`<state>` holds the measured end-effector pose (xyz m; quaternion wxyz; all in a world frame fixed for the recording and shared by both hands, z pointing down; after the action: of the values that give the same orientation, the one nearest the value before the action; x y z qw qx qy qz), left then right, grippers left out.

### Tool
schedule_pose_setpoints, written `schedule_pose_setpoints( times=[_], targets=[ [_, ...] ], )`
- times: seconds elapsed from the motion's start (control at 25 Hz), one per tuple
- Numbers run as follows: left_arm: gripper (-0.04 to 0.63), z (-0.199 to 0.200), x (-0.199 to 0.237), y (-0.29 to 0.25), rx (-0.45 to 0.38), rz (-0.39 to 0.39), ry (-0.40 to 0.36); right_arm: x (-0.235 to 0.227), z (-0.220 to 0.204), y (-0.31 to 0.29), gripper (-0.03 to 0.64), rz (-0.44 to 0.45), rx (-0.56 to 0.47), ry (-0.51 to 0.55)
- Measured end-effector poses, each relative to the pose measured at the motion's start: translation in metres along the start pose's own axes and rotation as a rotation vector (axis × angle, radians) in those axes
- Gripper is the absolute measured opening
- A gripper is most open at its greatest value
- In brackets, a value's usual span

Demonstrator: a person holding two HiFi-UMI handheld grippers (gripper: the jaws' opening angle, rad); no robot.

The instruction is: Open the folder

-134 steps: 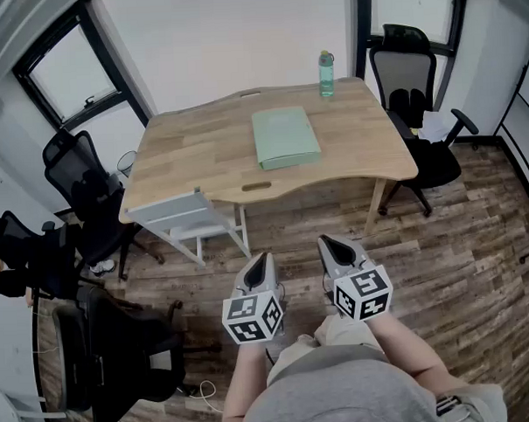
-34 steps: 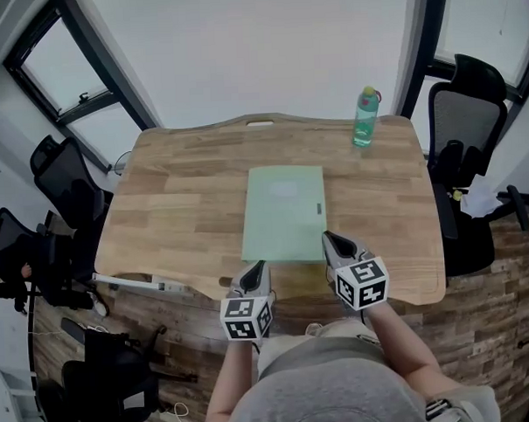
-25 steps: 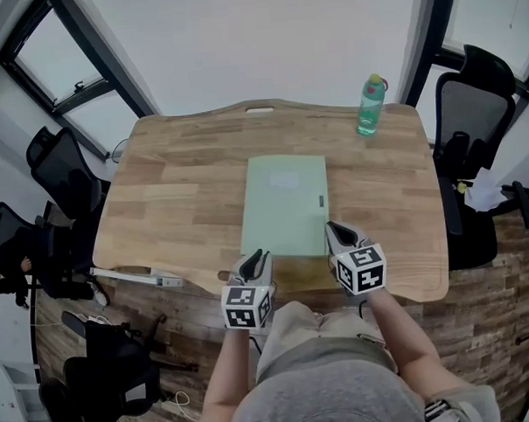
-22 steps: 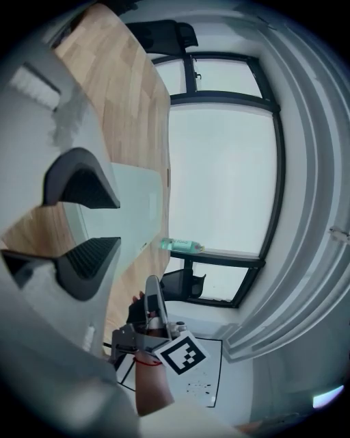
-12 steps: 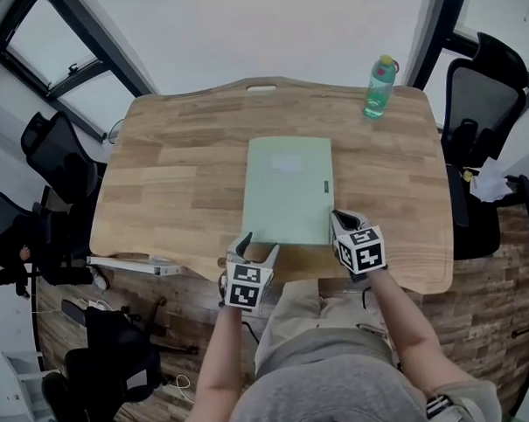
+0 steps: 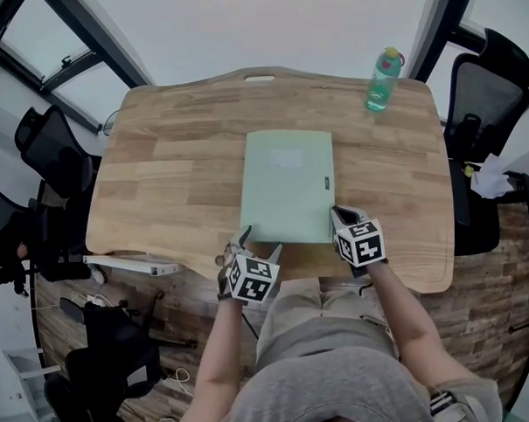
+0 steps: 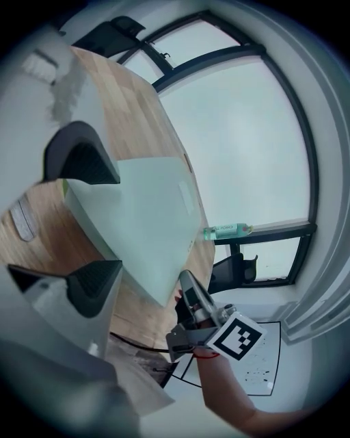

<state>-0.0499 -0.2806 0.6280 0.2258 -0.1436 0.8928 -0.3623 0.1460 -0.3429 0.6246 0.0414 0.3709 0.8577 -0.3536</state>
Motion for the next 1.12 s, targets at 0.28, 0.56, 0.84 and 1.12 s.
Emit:
schedule_pose_setpoints(
  times=[0.28, 0.56, 0.84, 1.12],
  targets=[
    [0.353, -0.003, -0.006, -0.008, 0.015, 0.034, -0.094, -0.002, -0.001, -0.001, 0.003, 0.015, 0.001, -0.035],
    [0.353, 0.000, -0.003, -0.006, -0.014, 0.042, -0.061, -0.003, -0.001, -0.001, 0.003, 0.017, 0.027, -0.038],
    [0.273, 0.004, -0.004, 0.003, -0.057, -0.003, 0.013, -0.003, 0.000, -0.001, 0.003, 0.023, 0.070, -0.061],
    [0.184, 0.005, -0.002, 0.010, -0.080, -0.005, 0.025, -0.003, -0.001, -0.001, 0.003, 0.015, 0.069, -0.060]
  ],
)
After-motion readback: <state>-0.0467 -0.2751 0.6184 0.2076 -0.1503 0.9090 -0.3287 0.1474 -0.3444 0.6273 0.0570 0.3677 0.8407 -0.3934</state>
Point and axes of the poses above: the fingertips, and each gripper's own axes: y backward along the fingers, x to its left, z out of its top, the point moved 3 cm from there along y, backward along the fingers, and after that the axes turned 14 degrees about z, right-handed, at the moved point
